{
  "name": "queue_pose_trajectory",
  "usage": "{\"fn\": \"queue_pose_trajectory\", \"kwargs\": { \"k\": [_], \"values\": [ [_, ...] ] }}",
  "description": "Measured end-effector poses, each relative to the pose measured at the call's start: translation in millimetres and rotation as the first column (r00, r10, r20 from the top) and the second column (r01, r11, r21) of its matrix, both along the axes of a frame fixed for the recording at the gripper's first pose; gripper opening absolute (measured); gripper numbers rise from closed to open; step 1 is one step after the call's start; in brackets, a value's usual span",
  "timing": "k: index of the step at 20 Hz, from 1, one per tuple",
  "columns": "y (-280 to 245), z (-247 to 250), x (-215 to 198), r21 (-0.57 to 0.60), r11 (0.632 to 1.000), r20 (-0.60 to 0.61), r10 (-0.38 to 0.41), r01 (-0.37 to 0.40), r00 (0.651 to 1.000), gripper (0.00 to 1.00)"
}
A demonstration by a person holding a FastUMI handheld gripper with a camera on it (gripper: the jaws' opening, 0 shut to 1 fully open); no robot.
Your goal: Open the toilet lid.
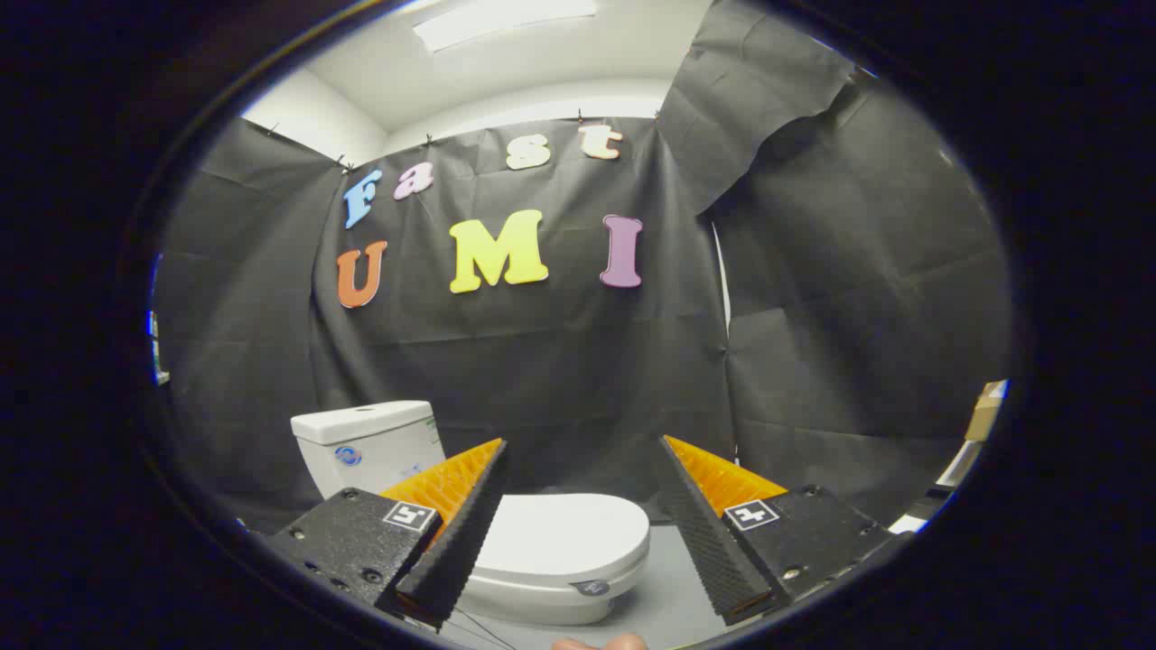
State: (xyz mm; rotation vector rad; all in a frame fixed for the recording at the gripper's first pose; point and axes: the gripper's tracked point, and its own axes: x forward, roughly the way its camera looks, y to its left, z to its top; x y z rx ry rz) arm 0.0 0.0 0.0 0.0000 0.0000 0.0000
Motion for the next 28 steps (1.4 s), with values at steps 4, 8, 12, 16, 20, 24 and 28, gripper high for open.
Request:
{"fn": "queue_pose_trajectory", "kwargs": {
  "k": [4, 8, 12, 16, 20, 24, 28],
  "values": [
    [0.8, 0.3, 1.2, 0.014, 1.000, 0.000, -0.003, 0.003, 1.000, 1.00],
    [10.0, -6.5, -1.2, 0.053, 0.999, -0.020, 0.001, 0.000, 1.000, 1.00],
    [8.3, -9.8, -3.0, 0.028, 0.999, -0.028, -0.022, 0.022, 0.999, 1.00],
    [7.0, -14.1, -4.4, 0.004, 1.000, -0.038, -0.028, 0.028, 0.999, 1.00],
    [9.9, -15.7, -3.1, 0.003, 0.999, -0.039, -0.032, 0.033, 0.999, 1.00],
    [20.5, -20.6, -3.3, -0.007, 1.000, -0.039, -0.017, 0.016, 0.999, 1.00],
    [21.1, -27.2, 3.8, -0.024, 0.999, -0.051, -0.026, 0.025, 0.998, 1.00]
  ]
}}
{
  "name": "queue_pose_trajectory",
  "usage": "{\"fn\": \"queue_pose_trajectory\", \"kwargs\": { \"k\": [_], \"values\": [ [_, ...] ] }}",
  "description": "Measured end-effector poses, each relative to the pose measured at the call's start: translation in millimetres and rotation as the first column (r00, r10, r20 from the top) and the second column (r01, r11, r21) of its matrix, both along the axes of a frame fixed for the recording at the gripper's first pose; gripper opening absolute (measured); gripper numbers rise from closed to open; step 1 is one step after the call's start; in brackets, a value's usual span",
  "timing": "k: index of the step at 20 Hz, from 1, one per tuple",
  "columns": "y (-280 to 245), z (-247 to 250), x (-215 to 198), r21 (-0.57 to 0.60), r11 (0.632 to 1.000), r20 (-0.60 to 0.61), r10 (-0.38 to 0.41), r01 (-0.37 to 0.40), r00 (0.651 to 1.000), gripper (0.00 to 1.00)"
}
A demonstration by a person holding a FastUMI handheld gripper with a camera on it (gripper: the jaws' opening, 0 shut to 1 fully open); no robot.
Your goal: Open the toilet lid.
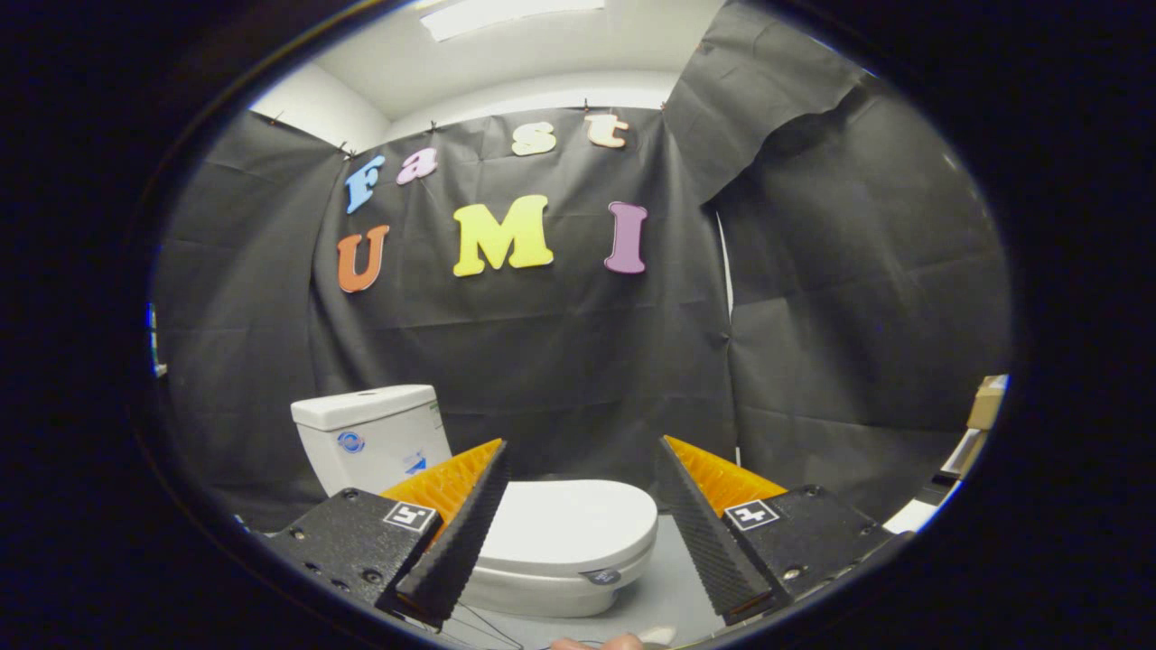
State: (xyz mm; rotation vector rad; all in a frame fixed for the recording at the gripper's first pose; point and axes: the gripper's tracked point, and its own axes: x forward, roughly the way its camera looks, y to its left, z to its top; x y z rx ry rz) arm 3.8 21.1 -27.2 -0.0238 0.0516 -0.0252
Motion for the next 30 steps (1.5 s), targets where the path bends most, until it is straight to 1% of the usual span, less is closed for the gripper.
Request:
{"fn": "queue_pose_trajectory", "kwargs": {
  "k": [2, 6, 10, 12, 14, 15, 17, 19, 21, 24, 27, 30],
  "values": [
    [6.3, -4.5, 6.0, 0.001, 1.000, -0.014, 0.014, -0.014, 1.000, 1.00],
    [8.9, -18.0, 12.5, -0.040, 0.999, -0.056, 0.026, -0.028, 0.998, 1.00],
    [21.9, -20.6, 19.0, -0.029, 0.998, -0.082, 0.050, -0.052, 0.995, 1.00],
    [29.6, -25.1, 24.9, -0.007, 0.998, -0.092, 0.063, -0.063, 0.994, 1.00],
    [36.0, -40.3, 31.3, 0.050, 0.996, -0.149, 0.082, -0.075, 0.985, 1.00],
    [39.8, -46.6, 36.3, 0.075, 0.994, -0.157, 0.094, -0.083, 0.983, 1.00],
    [37.0, -57.5, 44.5, 0.082, 0.993, -0.192, 0.096, -0.082, 0.977, 1.00],
    [25.9, -75.9, 50.9, 0.105, 0.993, -0.242, 0.083, -0.059, 0.967, 1.00],
    [13.4, -100.5, 56.8, 0.166, 0.986, -0.308, 0.063, -0.011, 0.949, 1.00],
    [3.3, -143.5, 68.4, 0.283, 0.958, -0.412, 0.077, 0.047, 0.908, 1.00],
    [-13.8, -179.2, 79.6, 0.357, 0.928, -0.465, 0.073, 0.111, 0.882, 0.99],
    [-28.5, -224.1, 83.6, 0.418, 0.885, -0.576, 0.086, 0.203, 0.813, 0.98]
  ]
}}
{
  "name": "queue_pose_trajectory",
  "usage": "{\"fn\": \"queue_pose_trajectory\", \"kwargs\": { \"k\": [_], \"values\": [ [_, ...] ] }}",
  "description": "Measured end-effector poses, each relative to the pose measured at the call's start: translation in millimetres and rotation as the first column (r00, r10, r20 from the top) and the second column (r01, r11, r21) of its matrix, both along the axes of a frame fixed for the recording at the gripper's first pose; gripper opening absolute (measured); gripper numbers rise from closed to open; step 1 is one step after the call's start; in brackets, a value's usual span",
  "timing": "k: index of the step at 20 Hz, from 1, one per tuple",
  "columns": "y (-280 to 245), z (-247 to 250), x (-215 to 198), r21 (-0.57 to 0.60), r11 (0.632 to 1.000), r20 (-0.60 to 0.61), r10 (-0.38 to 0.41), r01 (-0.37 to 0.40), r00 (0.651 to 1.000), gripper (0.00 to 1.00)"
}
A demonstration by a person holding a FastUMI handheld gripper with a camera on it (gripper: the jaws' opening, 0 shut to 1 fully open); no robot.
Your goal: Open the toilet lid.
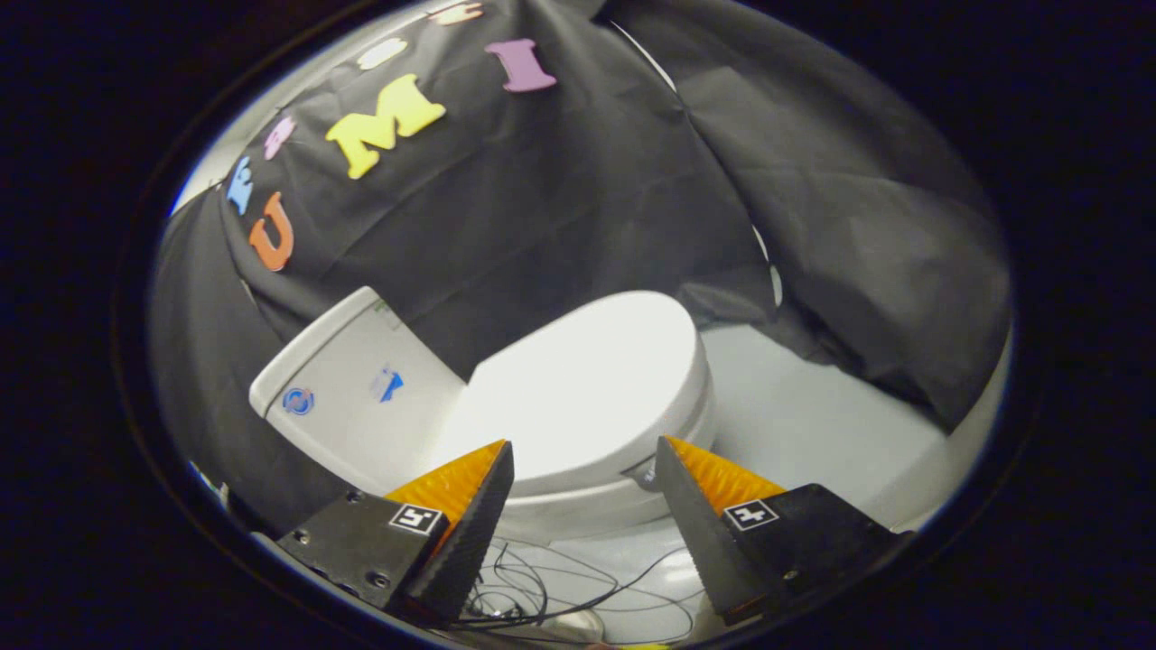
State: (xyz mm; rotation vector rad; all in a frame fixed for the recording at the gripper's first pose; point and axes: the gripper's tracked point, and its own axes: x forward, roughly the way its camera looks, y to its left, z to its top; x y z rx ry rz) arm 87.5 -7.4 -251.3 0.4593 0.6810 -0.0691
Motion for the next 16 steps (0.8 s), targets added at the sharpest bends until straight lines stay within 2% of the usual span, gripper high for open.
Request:
{"fn": "queue_pose_trajectory", "kwargs": {
  "k": [6, 8, 13, 16],
  "values": [
    [-25.4, -53.1, 12.3, 0.178, 0.978, -0.149, -0.086, 0.113, 0.985, 0.82],
    [-29.6, -67.3, 17.9, 0.203, 0.969, -0.191, -0.099, 0.138, 0.977, 0.78],
    [-26.1, -89.3, 24.2, 0.267, 0.953, -0.247, -0.077, 0.144, 0.966, 0.67],
    [-26.5, -94.9, 26.3, 0.301, 0.937, -0.278, -0.091, 0.177, 0.956, 0.61]
  ]
}}
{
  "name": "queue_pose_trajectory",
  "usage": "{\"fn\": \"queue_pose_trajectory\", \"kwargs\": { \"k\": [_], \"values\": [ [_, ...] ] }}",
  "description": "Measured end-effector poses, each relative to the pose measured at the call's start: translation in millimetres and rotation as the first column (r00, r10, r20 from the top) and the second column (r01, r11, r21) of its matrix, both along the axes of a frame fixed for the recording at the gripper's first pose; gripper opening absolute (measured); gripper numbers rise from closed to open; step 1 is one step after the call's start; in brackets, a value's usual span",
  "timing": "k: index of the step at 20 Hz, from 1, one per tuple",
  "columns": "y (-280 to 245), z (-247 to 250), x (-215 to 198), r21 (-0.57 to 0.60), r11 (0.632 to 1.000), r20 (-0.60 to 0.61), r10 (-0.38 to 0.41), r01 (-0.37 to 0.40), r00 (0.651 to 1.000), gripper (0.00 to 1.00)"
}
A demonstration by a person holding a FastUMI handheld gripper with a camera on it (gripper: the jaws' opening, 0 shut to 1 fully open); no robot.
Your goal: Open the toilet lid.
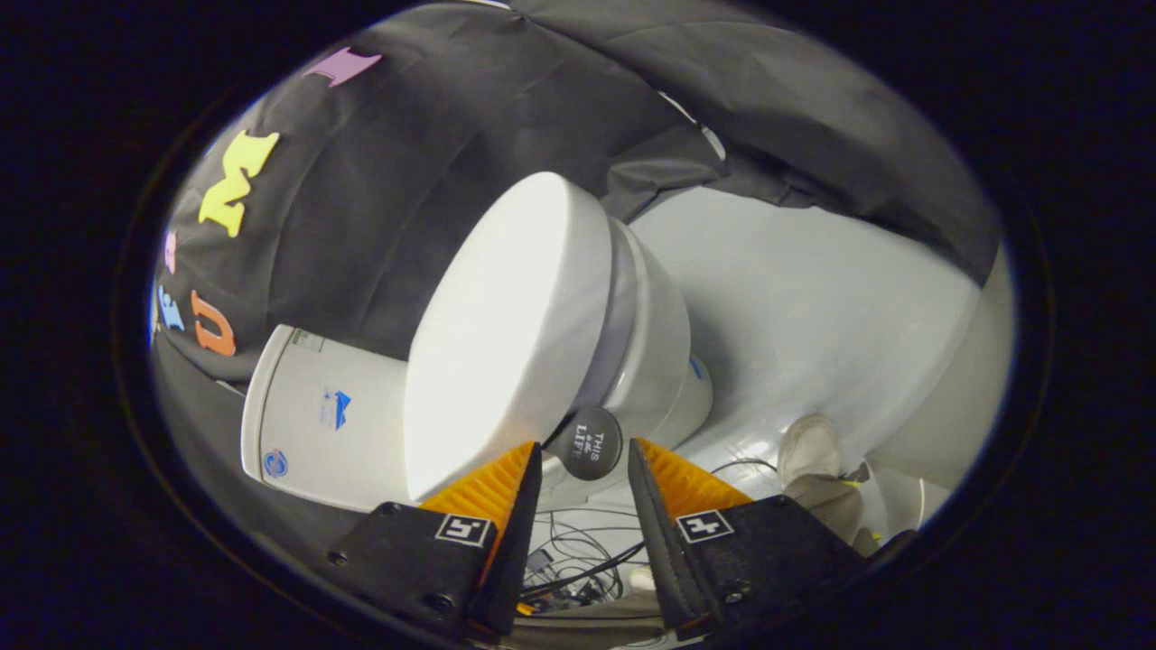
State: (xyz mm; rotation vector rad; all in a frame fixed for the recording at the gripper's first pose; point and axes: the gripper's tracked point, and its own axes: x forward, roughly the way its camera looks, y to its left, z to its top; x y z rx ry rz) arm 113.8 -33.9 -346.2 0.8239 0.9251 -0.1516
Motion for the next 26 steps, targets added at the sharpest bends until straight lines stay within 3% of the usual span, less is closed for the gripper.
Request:
{"fn": "queue_pose_trajectory", "kwargs": {
  "k": [2, 5, 10, 13, 19, 26],
  "values": [
    [-1.1, -1.4, 5.5, 0.001, 1.000, 0.006, -0.010, 0.010, 1.000, 0.55],
    [-6.7, -9.4, 9.0, -0.006, 1.000, -0.025, -0.020, 0.019, 0.999, 0.36],
    [-18.3, -10.1, 5.8, 0.060, 0.997, -0.031, -0.050, 0.052, 0.998, 0.32],
    [-26.7, -8.8, 6.3, 0.113, 0.989, -0.026, -0.098, 0.101, 0.995, 0.24],
    [-29.4, -2.9, 5.8, 0.077, 0.994, -0.011, -0.074, 0.075, 0.997, 0.15],
    [-23.8, 15.6, 5.8, 0.103, 0.988, 0.019, -0.113, 0.111, 0.993, 0.09]
  ]
}}
